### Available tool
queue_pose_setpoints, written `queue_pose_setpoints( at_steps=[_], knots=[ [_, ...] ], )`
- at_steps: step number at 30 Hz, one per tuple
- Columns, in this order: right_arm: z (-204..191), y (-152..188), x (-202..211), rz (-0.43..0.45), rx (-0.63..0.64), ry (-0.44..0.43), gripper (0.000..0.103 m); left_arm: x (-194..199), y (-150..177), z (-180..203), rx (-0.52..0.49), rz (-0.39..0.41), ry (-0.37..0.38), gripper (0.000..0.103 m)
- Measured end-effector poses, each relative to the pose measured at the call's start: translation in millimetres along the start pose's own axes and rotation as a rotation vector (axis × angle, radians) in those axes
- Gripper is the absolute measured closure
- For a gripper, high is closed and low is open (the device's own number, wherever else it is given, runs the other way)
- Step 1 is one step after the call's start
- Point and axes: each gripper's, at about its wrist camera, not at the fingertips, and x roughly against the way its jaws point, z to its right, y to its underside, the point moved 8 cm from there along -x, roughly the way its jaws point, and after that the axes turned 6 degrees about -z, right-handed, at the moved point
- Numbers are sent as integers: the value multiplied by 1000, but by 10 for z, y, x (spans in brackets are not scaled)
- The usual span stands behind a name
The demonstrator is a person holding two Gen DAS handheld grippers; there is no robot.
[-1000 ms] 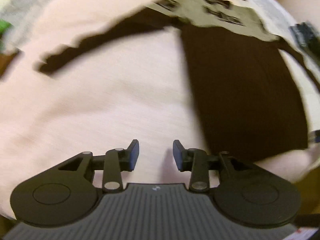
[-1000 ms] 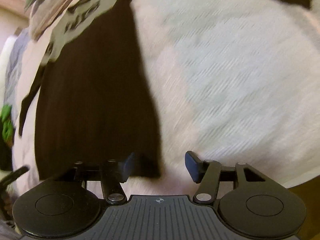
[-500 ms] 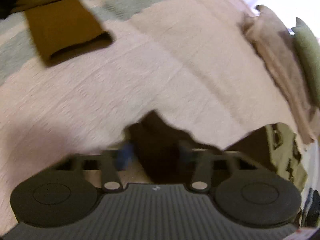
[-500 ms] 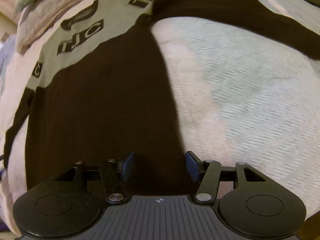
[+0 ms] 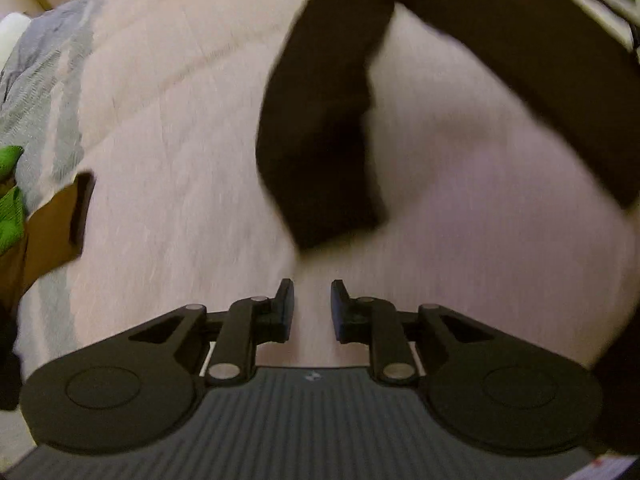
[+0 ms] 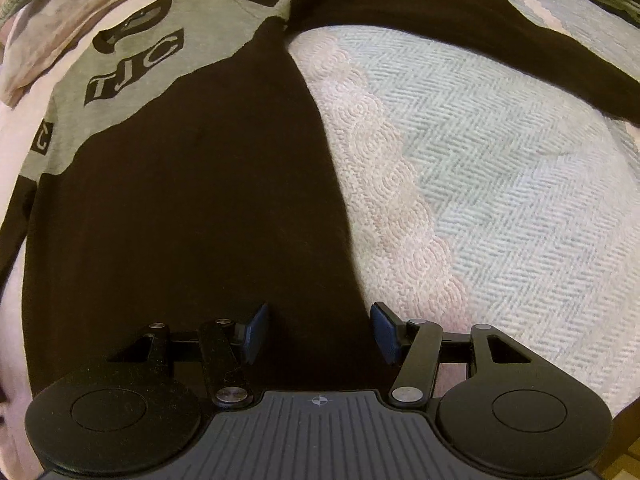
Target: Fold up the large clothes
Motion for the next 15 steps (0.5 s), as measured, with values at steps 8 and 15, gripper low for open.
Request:
queue_pose_setpoints(
  at_steps=[8, 15],
  knots=[
    [69, 42, 34, 13, -49, -21, 49, -33, -65, -683, 1042, 112, 338, 69],
    [359, 68, 125, 47, -101, -36, 49, -355, 10, -608, 1309, 107, 304, 100]
  ],
)
